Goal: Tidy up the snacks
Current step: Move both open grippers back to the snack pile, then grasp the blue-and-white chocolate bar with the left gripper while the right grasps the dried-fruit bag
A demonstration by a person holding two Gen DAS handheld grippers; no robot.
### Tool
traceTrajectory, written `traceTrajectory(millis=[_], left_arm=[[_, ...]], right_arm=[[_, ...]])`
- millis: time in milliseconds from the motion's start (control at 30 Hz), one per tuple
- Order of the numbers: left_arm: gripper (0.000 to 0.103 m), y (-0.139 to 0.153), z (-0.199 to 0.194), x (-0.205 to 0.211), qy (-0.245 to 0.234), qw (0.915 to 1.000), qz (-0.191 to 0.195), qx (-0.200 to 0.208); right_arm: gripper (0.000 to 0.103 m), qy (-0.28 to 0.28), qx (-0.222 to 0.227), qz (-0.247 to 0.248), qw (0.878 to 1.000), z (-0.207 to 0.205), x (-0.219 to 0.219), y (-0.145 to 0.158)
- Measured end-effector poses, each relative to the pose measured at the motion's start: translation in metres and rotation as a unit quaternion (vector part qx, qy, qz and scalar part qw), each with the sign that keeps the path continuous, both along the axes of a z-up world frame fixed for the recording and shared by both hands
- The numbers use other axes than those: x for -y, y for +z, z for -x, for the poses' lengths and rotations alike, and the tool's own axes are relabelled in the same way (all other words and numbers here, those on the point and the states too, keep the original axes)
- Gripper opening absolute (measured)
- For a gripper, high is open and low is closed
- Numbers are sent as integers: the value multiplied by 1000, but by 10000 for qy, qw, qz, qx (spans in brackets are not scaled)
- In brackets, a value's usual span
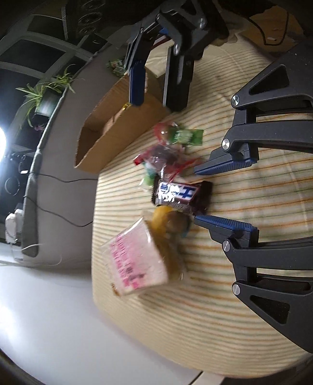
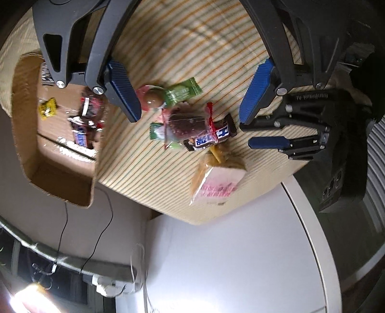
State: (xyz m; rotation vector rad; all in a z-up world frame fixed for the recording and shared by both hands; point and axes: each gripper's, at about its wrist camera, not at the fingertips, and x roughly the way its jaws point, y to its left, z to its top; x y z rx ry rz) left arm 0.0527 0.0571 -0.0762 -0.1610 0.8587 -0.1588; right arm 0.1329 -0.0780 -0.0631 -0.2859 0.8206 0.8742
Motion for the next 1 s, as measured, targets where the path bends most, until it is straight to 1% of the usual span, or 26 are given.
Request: traceTrajectory(millis=[233, 467, 667, 867, 1000], left_arm=[[33, -10, -10, 2, -58, 10000, -70, -37], [33, -13, -15, 2, -94, 9999, -114, -46], [33, -12, -20, 6, -144, 9998, -166, -8], [33, -15, -27, 12, -225, 9990, -385, -55], [33, -18, -32, 13, -215, 9988, -439, -90]], right_arm=[[86, -81, -387, 92, 9992, -19, -19, -18], [86, -121, -511, 260, 9983, -32, -30, -29], [86, -157, -476, 352, 9981, -37, -36, -32], [86, -60, -309, 631, 9975, -34, -41, -36], [86, -105, -327, 619, 9975, -35, -40, -35]])
